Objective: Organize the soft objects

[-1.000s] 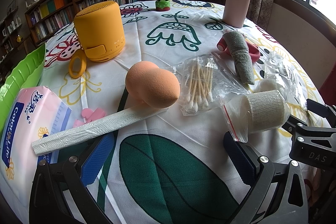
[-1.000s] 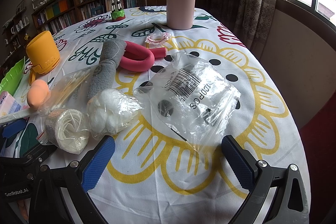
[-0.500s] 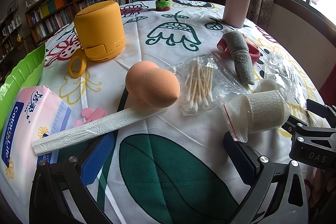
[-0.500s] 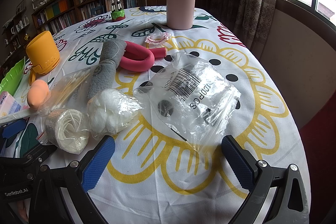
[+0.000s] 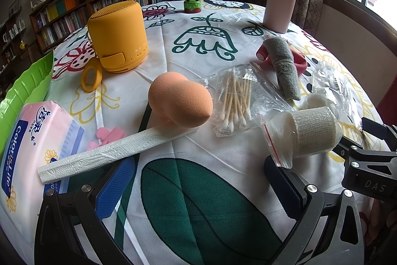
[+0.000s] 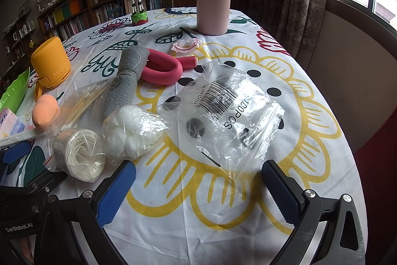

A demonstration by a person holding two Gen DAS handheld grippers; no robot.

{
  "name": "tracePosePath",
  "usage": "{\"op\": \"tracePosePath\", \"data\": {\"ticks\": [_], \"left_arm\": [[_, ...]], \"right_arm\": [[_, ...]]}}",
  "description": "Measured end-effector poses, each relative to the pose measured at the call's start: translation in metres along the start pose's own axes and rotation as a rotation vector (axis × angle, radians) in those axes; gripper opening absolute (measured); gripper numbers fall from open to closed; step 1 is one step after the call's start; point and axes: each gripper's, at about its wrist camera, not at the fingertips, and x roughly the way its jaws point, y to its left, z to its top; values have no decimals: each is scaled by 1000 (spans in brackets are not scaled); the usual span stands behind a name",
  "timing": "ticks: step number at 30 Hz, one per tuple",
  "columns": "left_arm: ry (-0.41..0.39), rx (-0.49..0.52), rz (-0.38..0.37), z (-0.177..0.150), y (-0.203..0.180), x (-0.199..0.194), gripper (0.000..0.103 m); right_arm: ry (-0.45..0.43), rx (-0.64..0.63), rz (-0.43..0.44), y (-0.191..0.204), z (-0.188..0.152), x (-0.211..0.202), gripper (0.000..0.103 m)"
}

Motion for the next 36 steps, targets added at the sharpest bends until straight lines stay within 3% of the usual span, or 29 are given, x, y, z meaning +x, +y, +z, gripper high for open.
{"op": "tracePosePath", "data": {"ticks": [24,30,36], "left_arm": [[-4,43,-65,-12,-1,-13,103],[-23,48,-136,-22,5,-26,103],[-73,11,-107,-22,26,-39,103]], "right_arm": [[-4,1,23,0,-5,-4,103],[-28,35,84,-7,-14,-15,103],[-53,73,145,-10,-17,-20,103]]}}
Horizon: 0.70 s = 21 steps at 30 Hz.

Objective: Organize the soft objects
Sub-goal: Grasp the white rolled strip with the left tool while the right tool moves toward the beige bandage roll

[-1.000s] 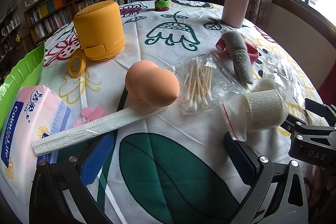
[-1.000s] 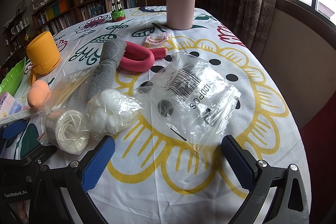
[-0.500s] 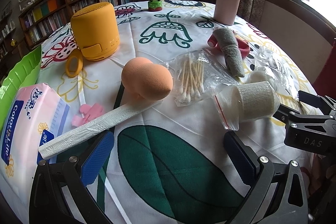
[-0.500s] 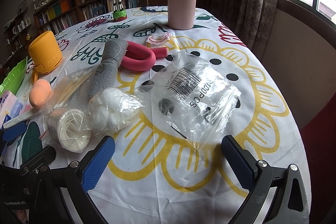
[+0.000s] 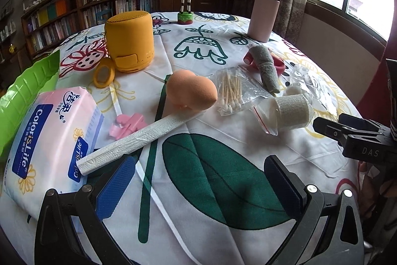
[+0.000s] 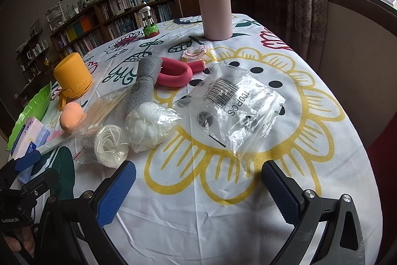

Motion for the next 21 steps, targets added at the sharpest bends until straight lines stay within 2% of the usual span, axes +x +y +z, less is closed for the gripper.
{"op": "tracePosePath", "data": {"ticks": [5,11,14,17,19,21], "left_arm": [[-24,-30,-10,9,13,-6,103],[-47,6,-18,21,12,-6,102],[-61,17,-39,30,14,-4,96],[-64,56,-48,39,13,4,84],[-40,72,-51,43,13,13,72],[-3,63,-62,43,17,22,67]], "right_arm": [[-21,4,50,4,0,-2,103],[-48,-2,96,9,-1,-6,103],[-54,-10,114,12,-2,-8,103],[-64,-31,128,16,-3,-10,101],[-69,-45,135,19,-3,-12,100],[-71,-59,141,21,-5,-13,99]]}}
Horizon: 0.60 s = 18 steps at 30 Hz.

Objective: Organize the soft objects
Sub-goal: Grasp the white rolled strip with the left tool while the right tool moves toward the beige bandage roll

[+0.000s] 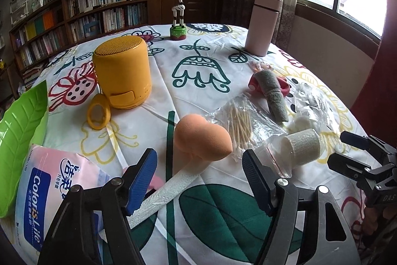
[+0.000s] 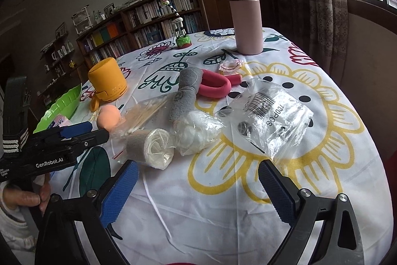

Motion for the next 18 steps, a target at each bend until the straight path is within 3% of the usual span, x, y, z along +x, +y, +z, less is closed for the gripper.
{"op": "tracePosePath", "data": {"ticks": [5,14,18], "left_arm": [[73,-20,-28,-8,-1,16,64],[90,-34,-101,-18,-20,5,57],[76,-69,-65,-16,-13,8,35]], "right_arm": [[9,1,15,0,-1,2,97],[19,7,21,-1,-1,3,90],[24,5,27,0,-2,4,86]]}}
